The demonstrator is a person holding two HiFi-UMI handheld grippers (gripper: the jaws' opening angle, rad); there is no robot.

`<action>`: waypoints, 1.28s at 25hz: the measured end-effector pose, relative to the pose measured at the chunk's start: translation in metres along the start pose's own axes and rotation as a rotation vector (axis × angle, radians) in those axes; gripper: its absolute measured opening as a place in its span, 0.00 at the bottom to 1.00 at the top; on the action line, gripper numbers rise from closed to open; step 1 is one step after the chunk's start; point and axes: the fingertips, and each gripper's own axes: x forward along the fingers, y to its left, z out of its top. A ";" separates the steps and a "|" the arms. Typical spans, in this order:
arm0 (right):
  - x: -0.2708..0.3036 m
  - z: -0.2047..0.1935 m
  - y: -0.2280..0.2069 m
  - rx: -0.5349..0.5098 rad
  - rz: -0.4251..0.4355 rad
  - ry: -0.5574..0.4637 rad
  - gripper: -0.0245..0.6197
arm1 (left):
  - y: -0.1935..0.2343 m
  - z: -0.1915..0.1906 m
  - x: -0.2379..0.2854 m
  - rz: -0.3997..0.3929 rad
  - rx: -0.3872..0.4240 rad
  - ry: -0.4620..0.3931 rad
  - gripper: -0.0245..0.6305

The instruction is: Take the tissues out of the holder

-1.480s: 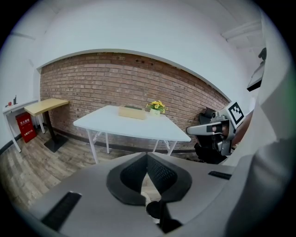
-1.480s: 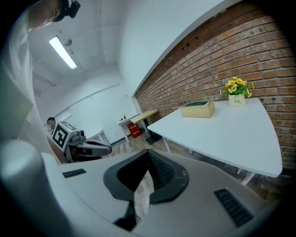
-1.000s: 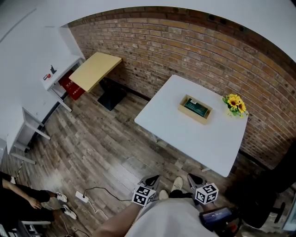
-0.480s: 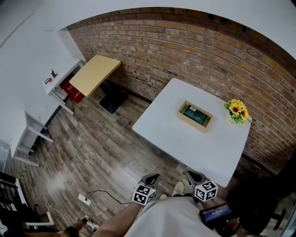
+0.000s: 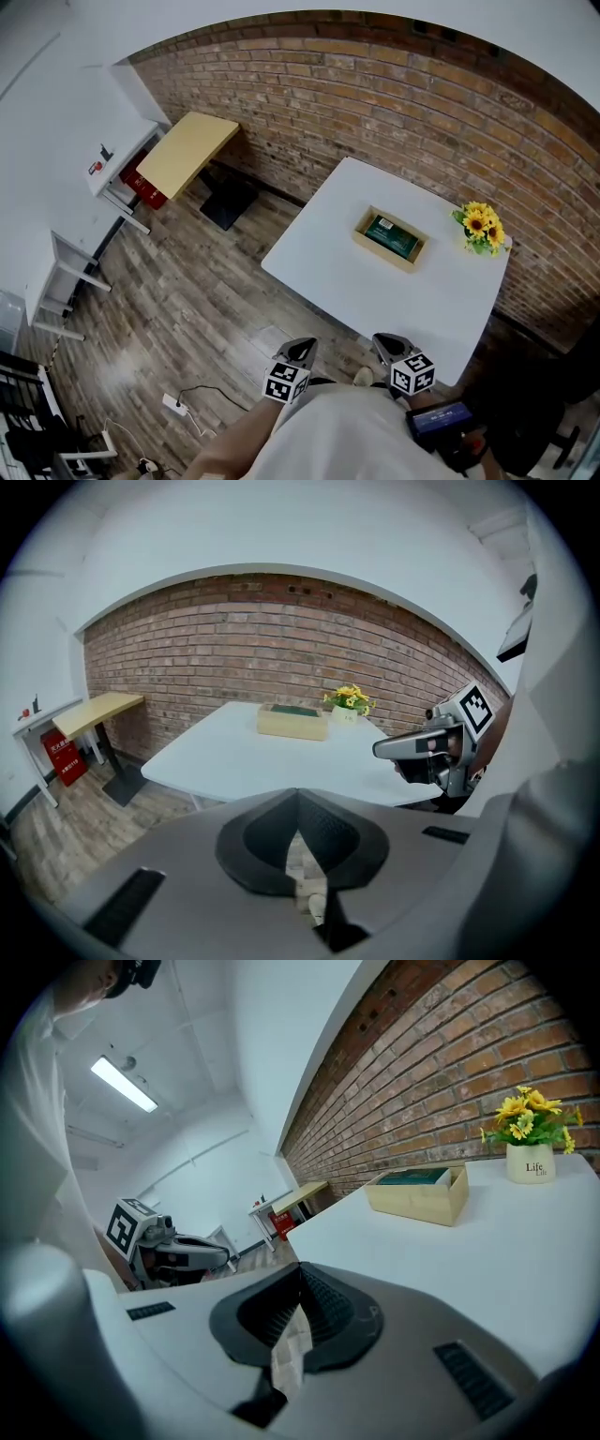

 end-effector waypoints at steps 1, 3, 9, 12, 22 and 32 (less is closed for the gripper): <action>0.002 0.001 -0.002 0.006 0.000 0.001 0.05 | 0.002 0.002 0.002 0.004 0.000 0.002 0.05; 0.006 0.001 -0.006 0.016 0.000 0.006 0.05 | 0.006 0.009 0.006 0.003 0.006 0.001 0.05; 0.022 0.006 -0.013 0.032 -0.028 0.014 0.05 | 0.022 0.019 0.024 -0.042 0.039 0.009 0.05; 0.030 0.011 -0.021 0.045 -0.071 0.009 0.05 | 0.035 0.021 0.040 -0.080 0.043 0.018 0.05; 0.079 0.056 -0.046 0.100 -0.252 -0.045 0.05 | 0.090 0.067 0.097 -0.272 0.113 0.019 0.05; 0.110 0.080 -0.043 0.104 -0.384 -0.069 0.05 | 0.126 0.092 0.127 -0.451 0.225 0.052 0.05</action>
